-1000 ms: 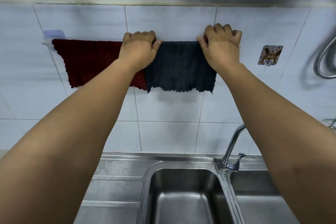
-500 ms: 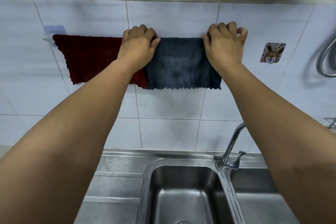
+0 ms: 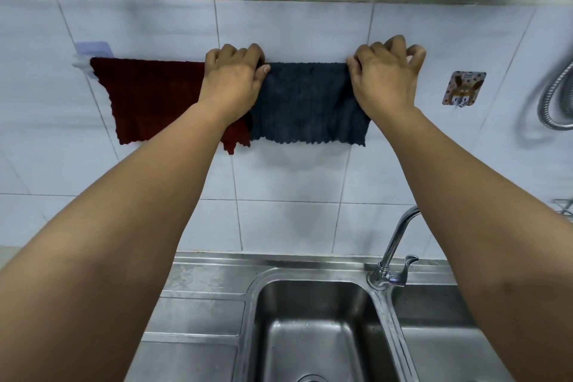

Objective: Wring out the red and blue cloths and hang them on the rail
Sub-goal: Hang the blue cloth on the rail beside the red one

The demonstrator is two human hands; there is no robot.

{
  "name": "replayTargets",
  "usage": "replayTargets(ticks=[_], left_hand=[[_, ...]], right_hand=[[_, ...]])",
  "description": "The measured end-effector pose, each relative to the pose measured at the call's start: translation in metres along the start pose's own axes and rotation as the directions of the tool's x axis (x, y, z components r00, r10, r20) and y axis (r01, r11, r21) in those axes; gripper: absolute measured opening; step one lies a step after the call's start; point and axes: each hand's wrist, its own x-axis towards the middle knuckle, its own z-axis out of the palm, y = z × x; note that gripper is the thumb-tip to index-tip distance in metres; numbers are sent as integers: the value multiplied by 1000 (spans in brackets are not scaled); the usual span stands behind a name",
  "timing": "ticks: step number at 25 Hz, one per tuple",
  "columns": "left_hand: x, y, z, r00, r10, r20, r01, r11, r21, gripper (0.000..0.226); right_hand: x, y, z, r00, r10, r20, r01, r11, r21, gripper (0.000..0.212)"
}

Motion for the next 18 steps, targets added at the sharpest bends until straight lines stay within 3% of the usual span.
replayTargets(ticks=[4,8,11,13,15,16,18], left_hand=[[-4,3,-1,1000,-11,22,10,999,33,39],[-28,15,4,991,-34,-132,49,992,114,38],[-55,26,24,970,122,-211,-64,963,263,17],[-70,33,34,970,148,-193,-99,965,242,14],[-80,42,37,996,-92,-19,93,993,75,28],[-83,47,37,962,-260,86,260,966,11,34],[-86,53,36,814,-543,205,571,812,-119,43]], right_hand=[[-7,-1,-1,1000,20,11,-20,1000,-2,42],[-31,-2,0,998,46,-45,-44,998,41,37],[-58,-8,10,995,64,-78,-59,995,75,39],[-72,-10,17,977,213,17,-212,963,166,42],[-81,-12,23,910,394,126,-414,867,277,49],[-83,-12,26,872,453,188,-490,803,339,52],[-85,-13,29,806,482,344,-592,661,462,53]])
